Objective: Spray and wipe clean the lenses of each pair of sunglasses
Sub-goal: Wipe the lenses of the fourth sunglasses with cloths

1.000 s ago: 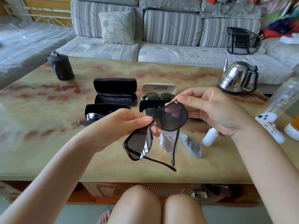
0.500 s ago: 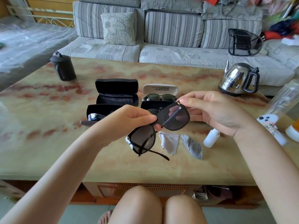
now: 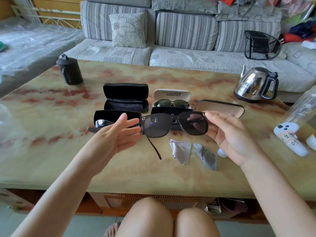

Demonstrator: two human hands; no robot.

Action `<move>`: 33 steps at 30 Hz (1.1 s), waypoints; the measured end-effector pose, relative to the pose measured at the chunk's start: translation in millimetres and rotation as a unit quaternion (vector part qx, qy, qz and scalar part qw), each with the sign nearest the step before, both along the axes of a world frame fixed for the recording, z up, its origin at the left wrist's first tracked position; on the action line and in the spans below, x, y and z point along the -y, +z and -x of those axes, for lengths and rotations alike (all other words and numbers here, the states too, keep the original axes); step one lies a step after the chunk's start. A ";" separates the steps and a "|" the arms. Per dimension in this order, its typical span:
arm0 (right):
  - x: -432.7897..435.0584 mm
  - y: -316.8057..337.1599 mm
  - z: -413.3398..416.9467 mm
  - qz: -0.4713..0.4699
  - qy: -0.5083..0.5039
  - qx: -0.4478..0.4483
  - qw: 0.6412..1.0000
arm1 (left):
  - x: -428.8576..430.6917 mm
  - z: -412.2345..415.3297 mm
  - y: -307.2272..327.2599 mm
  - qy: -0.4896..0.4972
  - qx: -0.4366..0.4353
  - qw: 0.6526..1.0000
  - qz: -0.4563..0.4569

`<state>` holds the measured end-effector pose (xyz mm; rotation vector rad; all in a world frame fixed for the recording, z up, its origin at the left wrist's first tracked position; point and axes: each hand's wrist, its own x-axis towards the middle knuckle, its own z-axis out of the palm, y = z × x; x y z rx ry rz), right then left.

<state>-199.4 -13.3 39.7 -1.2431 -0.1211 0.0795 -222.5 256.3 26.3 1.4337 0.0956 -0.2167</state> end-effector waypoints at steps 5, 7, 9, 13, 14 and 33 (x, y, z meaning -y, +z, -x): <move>-10.2 -8.1 3.9 -0.013 0.002 0.011 1.000 | 8.4 3.0 -1.8 0.020 0.009 0.999 0.047; -12.1 -9.9 5.1 -0.011 0.003 0.014 1.000 | 8.1 1.8 -4.7 0.026 0.022 0.999 0.043; -14.1 -13.6 6.2 -0.004 0.010 0.011 1.000 | 7.9 1.5 -7.8 0.027 0.035 0.998 0.035; -18.9 -21.2 6.3 0.029 0.016 0.013 0.999 | 5.1 -0.4 -11.0 0.032 0.042 0.997 0.062; -20.0 -22.0 5.9 0.042 0.017 0.014 0.999 | 3.7 -1.4 -10.8 0.027 0.037 0.996 0.077; -47.9 -13.1 -37.3 0.090 0.060 -0.040 0.993 | -34.0 -33.3 -10.3 0.004 0.063 0.992 0.106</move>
